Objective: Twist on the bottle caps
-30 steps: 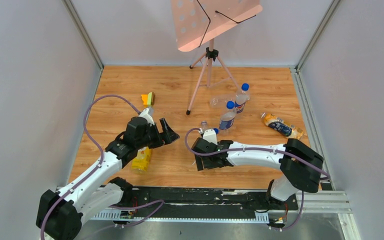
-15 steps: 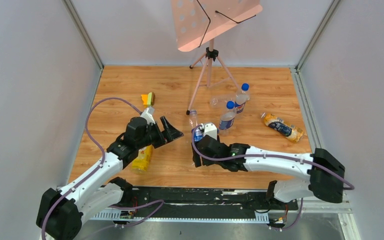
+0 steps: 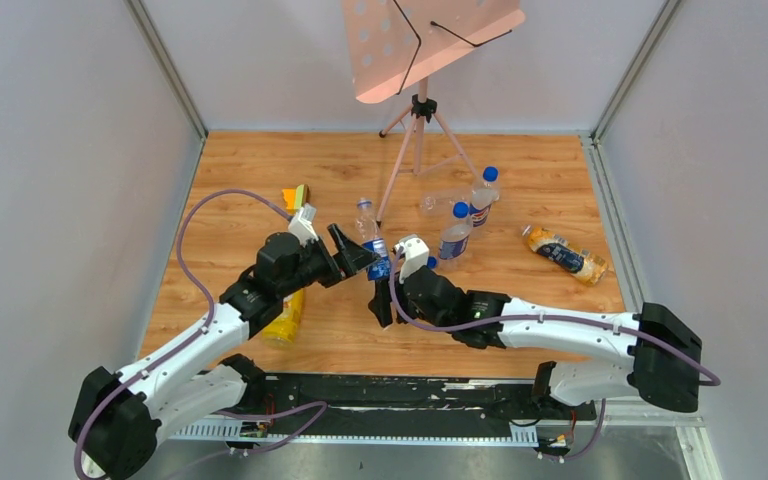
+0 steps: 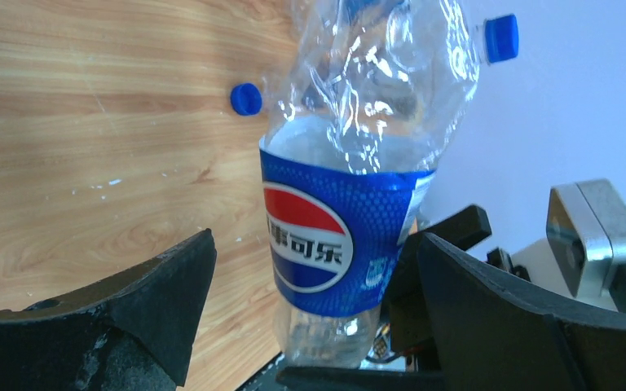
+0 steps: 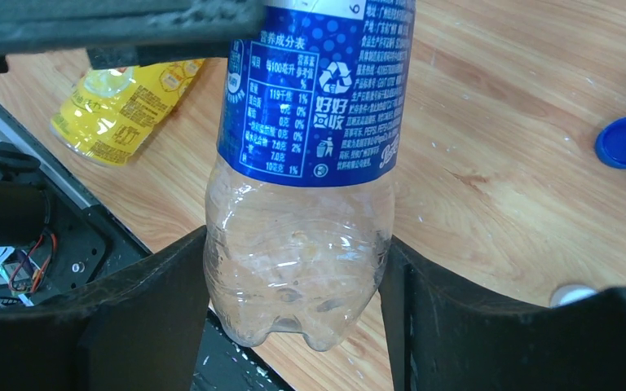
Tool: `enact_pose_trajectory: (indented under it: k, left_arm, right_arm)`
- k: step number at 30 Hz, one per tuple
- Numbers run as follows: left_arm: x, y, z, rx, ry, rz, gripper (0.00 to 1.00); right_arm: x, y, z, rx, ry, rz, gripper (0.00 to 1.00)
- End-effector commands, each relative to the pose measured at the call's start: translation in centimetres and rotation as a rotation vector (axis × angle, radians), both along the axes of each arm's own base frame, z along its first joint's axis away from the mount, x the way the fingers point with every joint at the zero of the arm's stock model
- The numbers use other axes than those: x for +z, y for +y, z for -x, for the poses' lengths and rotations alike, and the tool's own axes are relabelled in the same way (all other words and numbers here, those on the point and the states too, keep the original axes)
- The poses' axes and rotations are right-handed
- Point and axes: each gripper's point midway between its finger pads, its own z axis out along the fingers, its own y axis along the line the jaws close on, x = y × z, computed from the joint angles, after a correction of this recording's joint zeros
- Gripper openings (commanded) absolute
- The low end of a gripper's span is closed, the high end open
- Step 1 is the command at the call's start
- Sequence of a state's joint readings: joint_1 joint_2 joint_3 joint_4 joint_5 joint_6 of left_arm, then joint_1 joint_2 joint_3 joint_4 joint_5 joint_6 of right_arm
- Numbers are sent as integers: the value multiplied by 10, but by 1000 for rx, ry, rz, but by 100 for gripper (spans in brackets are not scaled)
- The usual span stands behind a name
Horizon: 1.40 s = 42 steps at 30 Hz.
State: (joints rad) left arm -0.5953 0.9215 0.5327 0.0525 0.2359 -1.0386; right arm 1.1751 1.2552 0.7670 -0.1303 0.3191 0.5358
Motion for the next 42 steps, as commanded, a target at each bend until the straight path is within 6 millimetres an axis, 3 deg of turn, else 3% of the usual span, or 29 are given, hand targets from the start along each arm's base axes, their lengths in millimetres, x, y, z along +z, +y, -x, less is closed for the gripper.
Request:
enact_pose_trajectory:
  k: [1, 6, 15, 35, 40, 42]
  left_arm:
    - [28, 3, -21, 110, -68, 48, 100]
    - [35, 8, -33, 171, -96, 47, 100]
    - [26, -4, -33, 149, -51, 104, 92]
    - [28, 9, -34, 177, -128, 34, 24]
    - [27, 14, -37, 182, -160, -23, 9]
    - [23, 18, -37, 177, -169, -71, 4]
  right_arm:
    - [12, 19, 1, 53, -53, -54, 48]
    - [9, 26, 9, 93, -58, -65, 48]
    - [14, 33, 13, 129, -73, -100, 47]
    - [5, 38, 20, 159, -46, -101, 55]
    - [6, 39, 22, 166, -36, -101, 65]
    - [8, 38, 22, 164, -34, -99, 73]
